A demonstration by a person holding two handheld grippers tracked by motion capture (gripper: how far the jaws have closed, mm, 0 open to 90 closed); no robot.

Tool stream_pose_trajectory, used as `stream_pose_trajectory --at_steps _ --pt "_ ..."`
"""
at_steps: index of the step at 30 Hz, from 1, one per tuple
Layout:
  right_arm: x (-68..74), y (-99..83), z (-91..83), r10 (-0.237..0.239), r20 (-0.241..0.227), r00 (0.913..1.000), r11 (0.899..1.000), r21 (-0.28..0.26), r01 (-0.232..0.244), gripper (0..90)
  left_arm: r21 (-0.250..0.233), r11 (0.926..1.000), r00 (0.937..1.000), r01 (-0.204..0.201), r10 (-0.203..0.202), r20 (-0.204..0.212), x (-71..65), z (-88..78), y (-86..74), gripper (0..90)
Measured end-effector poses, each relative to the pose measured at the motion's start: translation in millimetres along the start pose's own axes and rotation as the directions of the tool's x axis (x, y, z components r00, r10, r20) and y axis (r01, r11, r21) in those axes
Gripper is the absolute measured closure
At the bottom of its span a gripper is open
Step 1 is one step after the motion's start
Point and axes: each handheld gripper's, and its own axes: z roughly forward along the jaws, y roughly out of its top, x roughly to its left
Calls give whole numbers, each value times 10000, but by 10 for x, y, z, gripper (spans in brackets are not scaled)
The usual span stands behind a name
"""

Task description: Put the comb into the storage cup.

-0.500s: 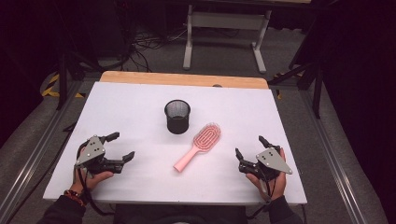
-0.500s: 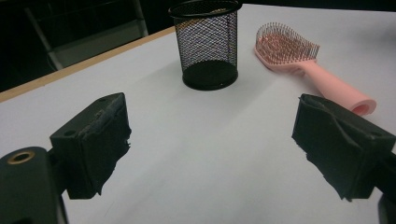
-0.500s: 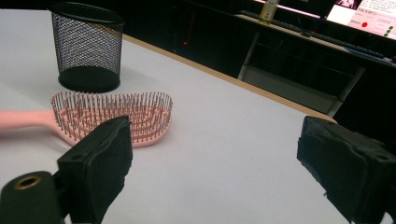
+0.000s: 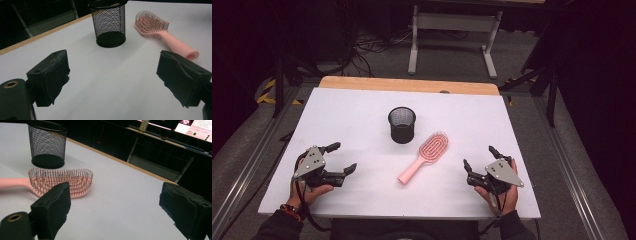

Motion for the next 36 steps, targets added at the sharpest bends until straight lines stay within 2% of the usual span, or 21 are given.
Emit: stream_pose_trajectory --at_steps 10,14,15,18,19,20,21,22,23,24,25,28,30,34,35,36 --pt "17 -7 16 -117 -44 9999 9998 146 117 107 61 10000 9999 -69 68 115 -31 14 26 119" --pt "8 -10 18 -141 -31 9999 9997 216 141 107 291 9996 9998 70 -76 203 -52 51 38 116" --pt "8 -12 20 -146 -26 9999 9996 221 146 106 486 9988 9994 97 -114 341 -70 75 54 110" --pt "9 -11 26 -131 -57 9999 9996 233 132 106 540 9985 9993 133 -151 334 -98 109 77 107" --pt "11 -10 28 -131 -67 9999 9996 241 133 105 646 9978 9994 167 -187 300 -110 134 97 107" --pt "15 -8 33 -142 -81 9999 9996 255 144 105 992 9945 9992 323 -346 216 -137 201 146 107" --pt "15 -8 33 -142 -81 9999 9996 255 144 105 992 9945 9992 323 -346 216 -137 201 146 108" --pt "16 -9 35 -141 -96 9999 9995 279 144 105 1199 9916 9985 482 -511 208 -159 237 175 108" --pt "16 -13 38 -130 -81 9999 9994 329 132 105 1689 9835 9968 655 -724 352 -210 330 239 111" --pt "16 -13 38 -130 -81 9999 9994 329 132 105 1689 9835 9968 655 -724 352 -210 330 239 116" --pt "15 -15 40 -103 -75 9999 9993 352 105 105 2066 9769 9977 540 -612 286 -262 396 297 116" --pt "2 -23 47 46 -82 10000 9992 402 -43 105 2720 9614 9964 413 -598 600 -342 521 404 121" --pt "-3 -28 50 67 -93 9999 9992 395 -64 108 3247 9446 9948 471 -737 700 -400 633 489 128" --pt "-11 -31 54 63 -61 10000 9990 443 -60 108 3941 9185 9927 311 -742 947 -549 861 664 158" --pt "-17 -36 55 74 -46 10000 9988 482 -72 108 4236 9054 9933 290 -734 888 -615 974 738 167" --pt "-19 -38 55 80 -42 10000 9987 496 -78 108 4449 8950 9912 341 -871 992 -644 1047 772 183"
